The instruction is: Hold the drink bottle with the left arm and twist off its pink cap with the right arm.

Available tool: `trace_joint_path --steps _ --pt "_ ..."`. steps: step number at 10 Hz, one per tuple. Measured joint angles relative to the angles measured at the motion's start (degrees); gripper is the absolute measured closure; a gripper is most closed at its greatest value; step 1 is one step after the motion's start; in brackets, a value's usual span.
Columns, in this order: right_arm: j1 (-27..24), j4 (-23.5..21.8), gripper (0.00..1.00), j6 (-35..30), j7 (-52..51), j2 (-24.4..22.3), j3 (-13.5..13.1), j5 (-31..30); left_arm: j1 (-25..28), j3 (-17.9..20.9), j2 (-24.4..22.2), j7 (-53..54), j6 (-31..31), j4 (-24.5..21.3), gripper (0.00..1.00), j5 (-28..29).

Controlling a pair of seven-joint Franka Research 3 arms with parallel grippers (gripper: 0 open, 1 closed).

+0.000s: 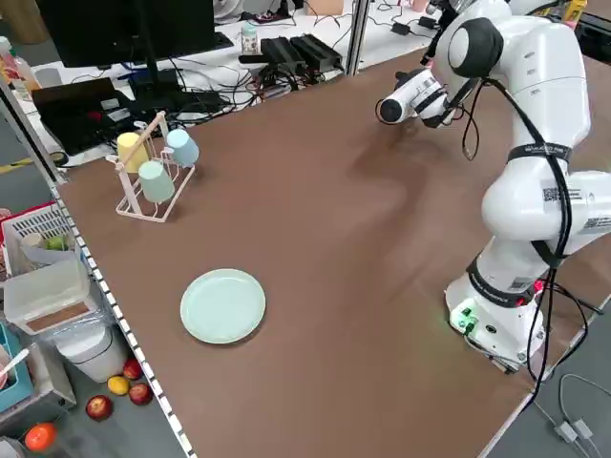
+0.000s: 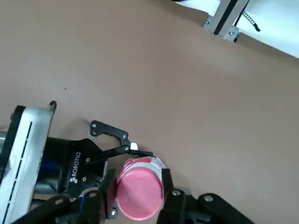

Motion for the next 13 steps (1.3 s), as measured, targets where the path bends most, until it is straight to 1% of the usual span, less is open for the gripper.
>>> trace_joint_path --steps 4,7,13 --pt "-0.02 -0.12 0.57 0.03 -5.05 0.0 0.05 0.26 0.0 0.0 0.01 -0.02 0.0 0.02 0.39 0.0" --pt "-0.1 -0.11 0.57 0.05 -6.56 0.0 0.08 0.79 0.0 0.01 0.01 -0.04 0.0 0.01 0.39 0.0" --pt "-0.73 -0.05 0.56 0.07 -7.46 -0.01 0.07 4.0 0.0 0.01 0.01 -0.04 0.0 0.03 0.39 0.0"
